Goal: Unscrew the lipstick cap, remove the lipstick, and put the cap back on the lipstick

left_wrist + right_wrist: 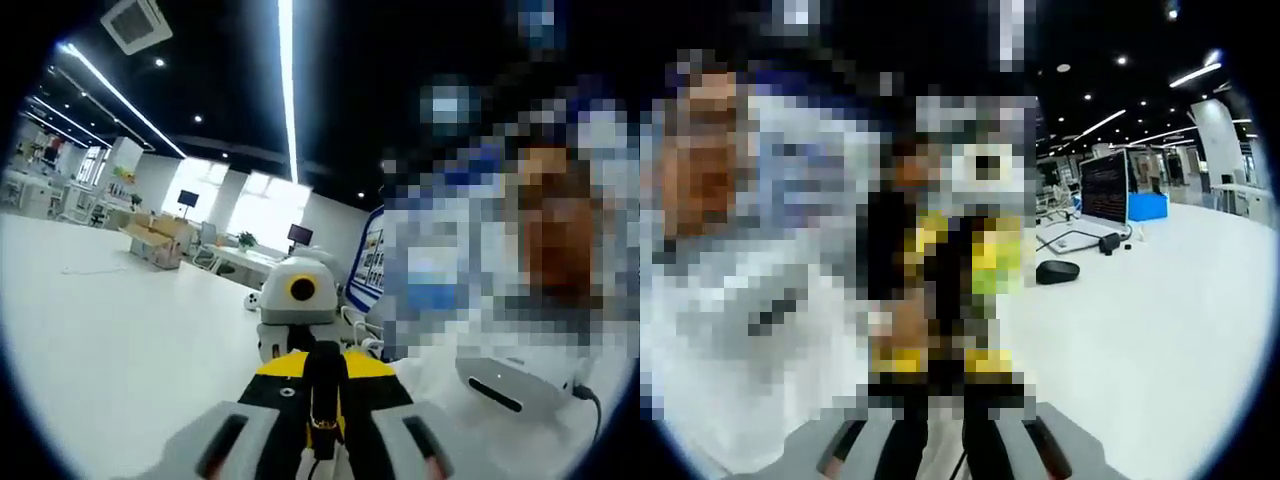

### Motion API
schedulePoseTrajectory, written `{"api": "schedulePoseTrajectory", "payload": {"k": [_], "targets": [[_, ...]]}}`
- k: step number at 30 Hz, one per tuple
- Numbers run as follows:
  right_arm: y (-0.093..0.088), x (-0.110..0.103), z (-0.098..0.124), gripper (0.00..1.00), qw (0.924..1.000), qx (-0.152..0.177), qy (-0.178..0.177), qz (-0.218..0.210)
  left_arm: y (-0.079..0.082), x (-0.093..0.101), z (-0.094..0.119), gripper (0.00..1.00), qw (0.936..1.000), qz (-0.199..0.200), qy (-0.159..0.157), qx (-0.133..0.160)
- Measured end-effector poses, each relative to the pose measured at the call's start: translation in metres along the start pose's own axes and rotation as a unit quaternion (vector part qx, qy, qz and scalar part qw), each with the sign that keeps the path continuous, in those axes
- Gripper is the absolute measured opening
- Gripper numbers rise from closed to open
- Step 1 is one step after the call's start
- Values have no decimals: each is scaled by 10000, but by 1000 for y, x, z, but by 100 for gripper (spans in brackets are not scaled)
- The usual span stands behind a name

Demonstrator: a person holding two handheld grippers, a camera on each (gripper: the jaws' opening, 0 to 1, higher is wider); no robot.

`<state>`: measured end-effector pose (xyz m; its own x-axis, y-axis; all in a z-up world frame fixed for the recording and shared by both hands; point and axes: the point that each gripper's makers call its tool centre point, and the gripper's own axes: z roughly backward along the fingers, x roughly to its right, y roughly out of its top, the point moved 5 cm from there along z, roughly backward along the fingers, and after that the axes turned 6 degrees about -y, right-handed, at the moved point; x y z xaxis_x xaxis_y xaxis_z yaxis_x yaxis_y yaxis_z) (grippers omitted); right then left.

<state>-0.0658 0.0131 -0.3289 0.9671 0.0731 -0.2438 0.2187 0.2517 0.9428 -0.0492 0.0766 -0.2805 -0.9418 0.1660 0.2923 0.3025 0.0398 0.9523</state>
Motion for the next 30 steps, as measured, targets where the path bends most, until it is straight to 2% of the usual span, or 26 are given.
{"api": "schedulePoseTrajectory", "payload": {"k": [3, 6, 11, 13, 16, 18, 20, 21, 23, 25, 27, 30], "targets": [[1, 3, 0, 9, 9999, 48, -105, -50, -1, -4, -1, 17, 9992, -349, 191, -38], [-2, 8, 1, 9, 9996, -60, -261, 51, 0, -9, -1, 33, 9985, -441, 338, 5], [-3, 16, 2, 9, 9994, 87, -343, 55, 13, -14, 7, 47, 9975, -323, 344, 519], [-3, 22, 5, 10, 9991, 138, -396, 99, 21, -19, 15, 50, 9947, -339, 565, 784], [0, 40, 12, 9, 9964, 215, -756, 328, 28, -28, 29, 50, 9911, -290, 810, 1016], [3, 50, 18, 9, 9953, 284, -798, 472, 30, -32, 38, 50, 9891, -244, 907, 1136], [5, 63, 23, 9, 9928, 270, -1003, 603, 32, -38, 45, 49, 9874, -215, 1015, 1198], [8, 71, 26, 9, 9909, 268, -1081, 753, 31, -39, 46, 49, 9871, -207, 1040, 1197], [9, 80, 30, 9, 9903, 292, -1100, 801, 29, -49, 52, 49, 9842, -228, 1364, 1103], [9, 95, 33, 9, 9895, 295, -1135, 848, 27, -59, 60, 49, 9787, -442, 1766, 952], [6, 106, 35, 9, 9869, 189, -1192, 1073, 27, -60, 63, 49, 9778, -463, 1847, 870], [1, 117, 35, 9, 9859, 108, -1172, 1185, 27, -61, 69, 49, 9758, -579, 1959, 776]]}}
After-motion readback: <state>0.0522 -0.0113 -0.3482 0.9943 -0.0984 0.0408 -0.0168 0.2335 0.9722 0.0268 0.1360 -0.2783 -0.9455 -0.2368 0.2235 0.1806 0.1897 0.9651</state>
